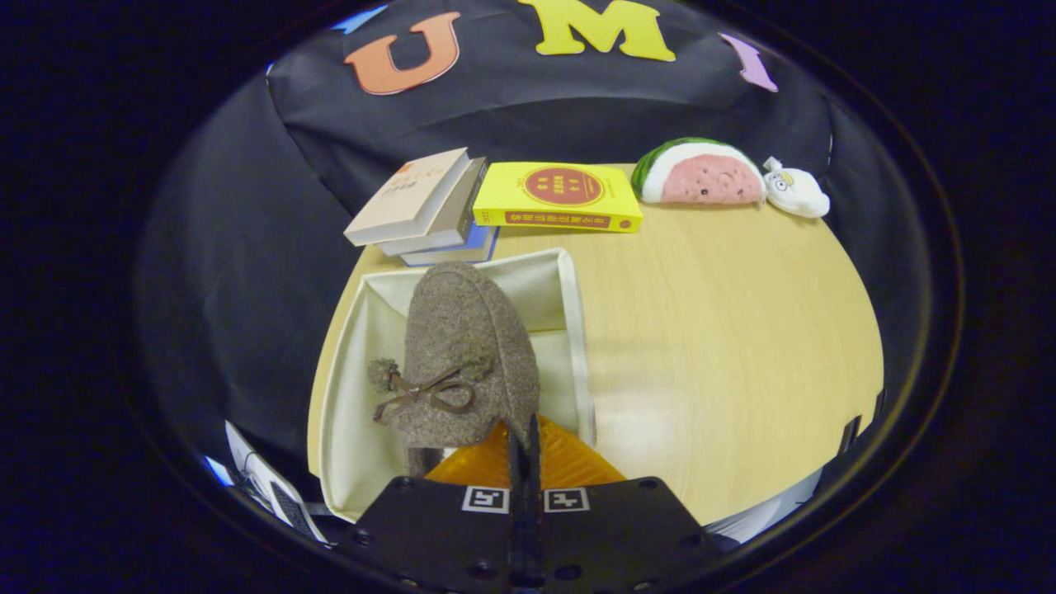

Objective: Open the storage box then place both shoes into the box .Put the left shoe in first, then the right shoe, with the right side of both shoes facing outward in a uniform manner.

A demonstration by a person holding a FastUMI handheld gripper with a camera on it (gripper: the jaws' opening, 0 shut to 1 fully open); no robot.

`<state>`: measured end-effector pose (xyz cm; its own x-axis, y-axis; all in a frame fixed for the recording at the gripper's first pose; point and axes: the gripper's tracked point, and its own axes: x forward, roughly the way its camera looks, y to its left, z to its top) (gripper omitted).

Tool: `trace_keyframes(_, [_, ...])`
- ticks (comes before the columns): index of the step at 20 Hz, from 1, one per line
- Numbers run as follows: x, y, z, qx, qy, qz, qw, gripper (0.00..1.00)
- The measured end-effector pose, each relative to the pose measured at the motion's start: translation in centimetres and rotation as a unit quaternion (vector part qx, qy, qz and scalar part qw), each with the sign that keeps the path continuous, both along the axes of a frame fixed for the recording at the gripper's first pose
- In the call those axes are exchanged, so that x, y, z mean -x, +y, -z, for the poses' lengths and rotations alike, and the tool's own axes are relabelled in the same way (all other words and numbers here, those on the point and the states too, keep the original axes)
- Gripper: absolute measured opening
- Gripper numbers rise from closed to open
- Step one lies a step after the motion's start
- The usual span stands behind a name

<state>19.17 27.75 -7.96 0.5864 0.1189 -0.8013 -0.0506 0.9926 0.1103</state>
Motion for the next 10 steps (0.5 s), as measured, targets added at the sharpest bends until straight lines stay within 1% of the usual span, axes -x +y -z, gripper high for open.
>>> trace_keyframes(3, [0.3,0.0,0.2,0.009,-0.011,0.001,1.0,0.01])
trace_keyframes(4, [0.4,0.0,0.1,0.015,-0.02,0.001,1.0,0.01])
trace_keyframes(5, [0.6,-0.3,-0.1,0.023,-0.03,0.003,0.999,0.04])
trace_keyframes(7, [1.0,-0.2,-0.6,0.03,-0.053,-0.003,0.998,0.04])
trace_keyframes(9, [1.6,-0.6,-1.4,0.04,-0.079,-0.005,0.996,0.11])
trace_keyframes(10, [1.9,-1.0,-2.2,0.047,-0.096,-0.005,0.994,0.11])
